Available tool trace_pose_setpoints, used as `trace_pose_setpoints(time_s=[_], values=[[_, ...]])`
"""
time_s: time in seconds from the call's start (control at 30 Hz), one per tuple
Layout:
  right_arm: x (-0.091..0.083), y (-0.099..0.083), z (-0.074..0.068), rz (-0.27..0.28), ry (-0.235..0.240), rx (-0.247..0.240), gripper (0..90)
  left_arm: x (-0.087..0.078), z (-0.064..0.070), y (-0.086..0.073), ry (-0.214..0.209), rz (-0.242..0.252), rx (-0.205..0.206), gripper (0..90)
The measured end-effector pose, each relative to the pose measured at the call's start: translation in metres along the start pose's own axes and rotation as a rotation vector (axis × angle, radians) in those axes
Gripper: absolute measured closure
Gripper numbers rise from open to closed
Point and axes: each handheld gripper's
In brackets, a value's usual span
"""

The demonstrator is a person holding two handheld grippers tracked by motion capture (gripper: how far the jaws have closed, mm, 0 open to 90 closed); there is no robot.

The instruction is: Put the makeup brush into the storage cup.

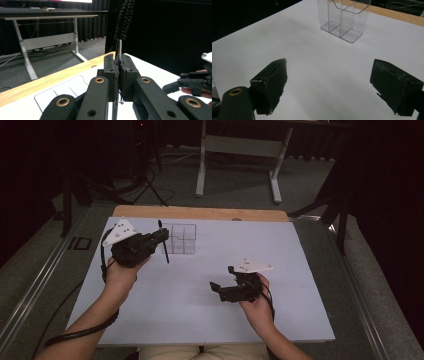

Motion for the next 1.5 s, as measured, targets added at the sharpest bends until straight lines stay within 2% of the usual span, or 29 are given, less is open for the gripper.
trace_pose_setpoints(time_s=[0.23,0.4,0.53,0.83,1.1,1.23,1.3,1.5], values=[[-0.008,-0.01,0.012,-0.002,-0.034,0.042,14.2,0.0,-0.009,0.006,0.02,0.013,-0.004,86.2],[-0.02,-0.014,0.018,0.003,-0.06,0.046,14.3,0.001,-0.016,0.01,0.03,0.021,-0.018,86.2],[-0.027,-0.021,0.022,-0.009,-0.09,0.036,14.3,0.002,-0.02,0.012,0.041,0.015,-0.006,86.2],[-0.042,-0.035,0.03,0.004,-0.103,0.073,14.3,0.001,-0.026,0.018,0.056,0.034,-0.014,86.2],[-0.046,-0.042,0.033,0.03,-0.123,0.079,14.3,-0.001,-0.033,0.027,0.083,0.041,0.0,86.2],[-0.049,-0.044,0.036,0.041,-0.14,0.081,14.3,-0.001,-0.038,0.03,0.081,0.039,-0.002,86.2],[-0.05,-0.044,0.037,0.04,-0.156,0.074,14.3,-0.001,-0.04,0.031,0.086,0.039,-0.001,86.2],[-0.05,-0.047,0.04,0.036,-0.162,0.085,14.3,0.001,-0.046,0.038,0.096,0.039,-0.004,86.2]])
Point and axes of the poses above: each handheld gripper's, and its own axes: x roughly forward along the jaws, y roughly out of its top, z roughly to its right, and after that the axes turned 10 degrees about -z, right-handed
